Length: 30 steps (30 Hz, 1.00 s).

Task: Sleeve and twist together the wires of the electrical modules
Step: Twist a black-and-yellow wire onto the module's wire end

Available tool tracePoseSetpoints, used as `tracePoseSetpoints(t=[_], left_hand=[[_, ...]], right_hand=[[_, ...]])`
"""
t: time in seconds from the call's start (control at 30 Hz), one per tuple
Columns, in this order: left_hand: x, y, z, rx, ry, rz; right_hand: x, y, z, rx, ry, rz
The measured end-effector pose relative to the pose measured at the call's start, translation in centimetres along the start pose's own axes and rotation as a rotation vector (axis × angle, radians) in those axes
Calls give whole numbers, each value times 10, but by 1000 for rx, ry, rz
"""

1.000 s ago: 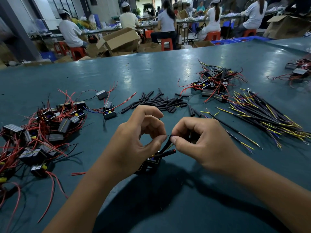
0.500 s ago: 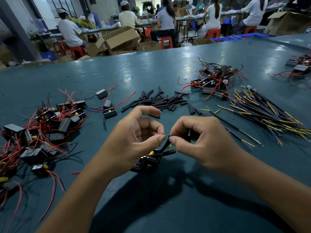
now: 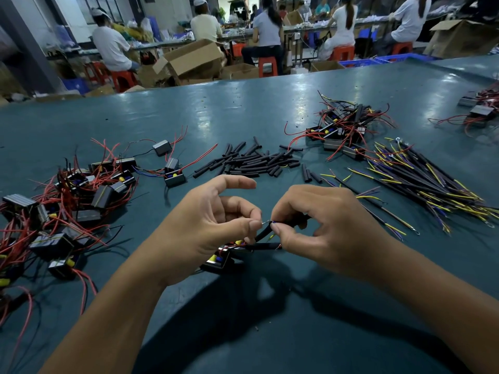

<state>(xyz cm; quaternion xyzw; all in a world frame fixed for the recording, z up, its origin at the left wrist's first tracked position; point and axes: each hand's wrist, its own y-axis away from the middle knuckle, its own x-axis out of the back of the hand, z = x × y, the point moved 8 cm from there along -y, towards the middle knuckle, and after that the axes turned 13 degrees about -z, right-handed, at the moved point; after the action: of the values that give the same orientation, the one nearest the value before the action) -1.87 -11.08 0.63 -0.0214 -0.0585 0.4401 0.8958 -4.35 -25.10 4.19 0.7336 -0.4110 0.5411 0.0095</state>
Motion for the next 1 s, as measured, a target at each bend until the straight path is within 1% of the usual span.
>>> tracePoseSetpoints(t=[0.07,0.17,0.27,0.33,0.43,0.57,0.73,0.9,1.0], left_hand=[[1,1,-1,4,-44,-6],[0,0,0,4,-169,-19],[-2,-3,-6,65,-293,-15],[-6,-6,-13,102,-367,-40],[-7,-7,-17,100,-361,-73],[-4,-8,-17,72,-348,-64],[-7,-7,-17,60,-354,-92],[-9,-8,-16,60,-346,-105],[-9,-7,-16,70,-393,-101]], right_hand=[[0,0,2,-19,-45,8],[0,-1,10,-77,-126,26],[1,0,15,-117,-174,41],[0,1,18,-137,-185,39],[0,2,22,-149,-198,40],[1,2,23,-140,-204,10],[5,2,22,-112,-65,-26],[6,1,22,-96,-72,-33],[5,1,23,-108,-59,-27]])
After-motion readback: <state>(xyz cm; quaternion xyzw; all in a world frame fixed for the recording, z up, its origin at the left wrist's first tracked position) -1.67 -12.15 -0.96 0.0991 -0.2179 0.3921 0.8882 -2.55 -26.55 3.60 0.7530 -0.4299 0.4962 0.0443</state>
